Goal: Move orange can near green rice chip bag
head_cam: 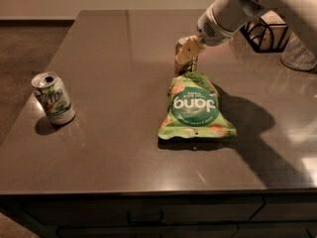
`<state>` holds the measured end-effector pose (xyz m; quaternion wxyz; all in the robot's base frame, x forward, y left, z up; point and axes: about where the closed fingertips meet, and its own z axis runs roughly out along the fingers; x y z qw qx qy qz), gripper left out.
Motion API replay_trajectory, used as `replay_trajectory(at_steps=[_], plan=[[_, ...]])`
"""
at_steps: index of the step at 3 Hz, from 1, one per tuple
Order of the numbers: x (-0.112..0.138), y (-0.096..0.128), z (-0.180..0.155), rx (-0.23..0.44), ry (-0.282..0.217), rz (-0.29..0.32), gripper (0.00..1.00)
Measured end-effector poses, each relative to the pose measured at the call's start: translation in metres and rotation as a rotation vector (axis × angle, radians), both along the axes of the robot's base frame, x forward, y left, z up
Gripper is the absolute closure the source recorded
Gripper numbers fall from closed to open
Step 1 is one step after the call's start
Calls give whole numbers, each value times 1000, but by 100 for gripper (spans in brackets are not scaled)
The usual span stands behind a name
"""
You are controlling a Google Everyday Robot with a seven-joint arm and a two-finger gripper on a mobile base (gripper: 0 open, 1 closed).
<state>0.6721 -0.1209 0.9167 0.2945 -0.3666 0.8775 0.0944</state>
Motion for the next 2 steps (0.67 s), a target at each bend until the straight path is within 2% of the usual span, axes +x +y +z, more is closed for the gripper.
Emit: replay_trajectory(at_steps=[1,2], plan=[[0,2,-2,0,3,3,0],[0,2,-2,0,3,3,0]])
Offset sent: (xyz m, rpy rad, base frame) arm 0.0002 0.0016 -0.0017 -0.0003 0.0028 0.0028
